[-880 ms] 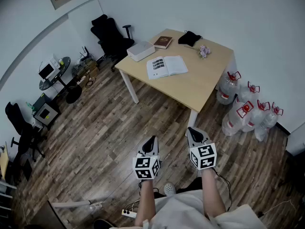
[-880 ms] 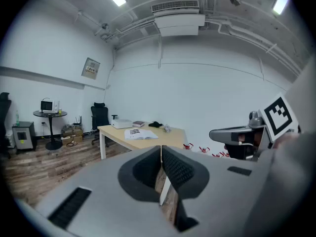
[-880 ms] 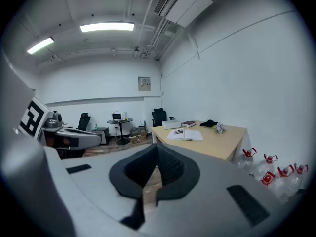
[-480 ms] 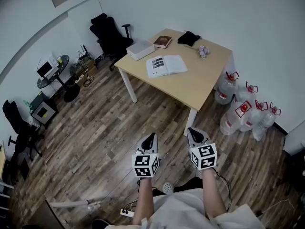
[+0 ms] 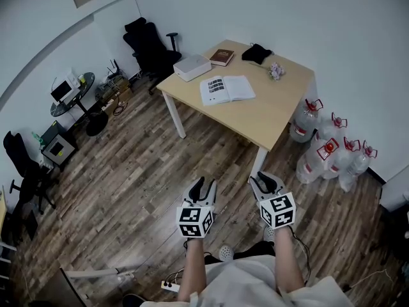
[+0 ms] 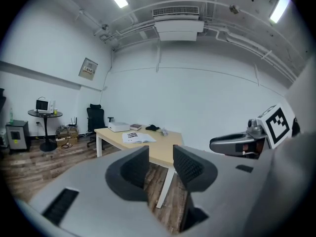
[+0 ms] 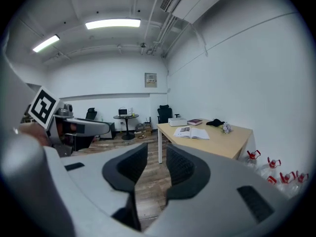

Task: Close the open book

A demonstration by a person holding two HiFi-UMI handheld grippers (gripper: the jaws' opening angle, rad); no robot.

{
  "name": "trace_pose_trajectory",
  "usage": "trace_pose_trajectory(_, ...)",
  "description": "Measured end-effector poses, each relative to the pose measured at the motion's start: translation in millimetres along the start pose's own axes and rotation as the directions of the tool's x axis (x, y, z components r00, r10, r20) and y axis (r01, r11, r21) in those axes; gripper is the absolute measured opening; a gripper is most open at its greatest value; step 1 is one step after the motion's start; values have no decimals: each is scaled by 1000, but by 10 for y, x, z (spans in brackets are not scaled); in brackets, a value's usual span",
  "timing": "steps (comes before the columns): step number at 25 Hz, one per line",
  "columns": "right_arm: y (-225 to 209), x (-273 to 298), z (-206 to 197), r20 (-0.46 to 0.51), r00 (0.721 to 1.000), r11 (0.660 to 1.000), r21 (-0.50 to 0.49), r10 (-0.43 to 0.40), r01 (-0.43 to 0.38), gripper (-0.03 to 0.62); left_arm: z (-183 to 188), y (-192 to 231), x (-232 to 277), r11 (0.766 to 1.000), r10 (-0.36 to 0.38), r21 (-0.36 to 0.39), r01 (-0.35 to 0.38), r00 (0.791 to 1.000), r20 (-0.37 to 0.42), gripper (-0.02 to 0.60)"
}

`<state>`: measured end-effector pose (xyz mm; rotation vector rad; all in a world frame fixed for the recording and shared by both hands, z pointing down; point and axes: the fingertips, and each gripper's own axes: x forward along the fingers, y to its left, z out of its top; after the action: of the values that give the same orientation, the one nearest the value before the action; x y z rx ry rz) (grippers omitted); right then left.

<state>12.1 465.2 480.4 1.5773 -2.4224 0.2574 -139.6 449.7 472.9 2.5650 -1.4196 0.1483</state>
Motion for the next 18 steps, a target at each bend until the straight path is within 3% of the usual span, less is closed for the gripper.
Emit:
trace_pose_trajectory(6, 194, 88, 78, 14, 999, 999, 28, 31, -31, 199, 85, 204, -99, 1000, 17, -1, -17, 1000, 5, 175)
trace_pose_trajectory(12, 201, 203, 37, 3, 999, 998, 58, 33, -33, 199, 45, 376, -153, 999, 32, -9, -32, 999, 0, 175)
trace_pose_trajectory(18, 342, 419, 49, -33, 990, 991, -8, 135, -135, 199, 75, 539, -103, 998, 61, -34, -60, 998, 16, 175)
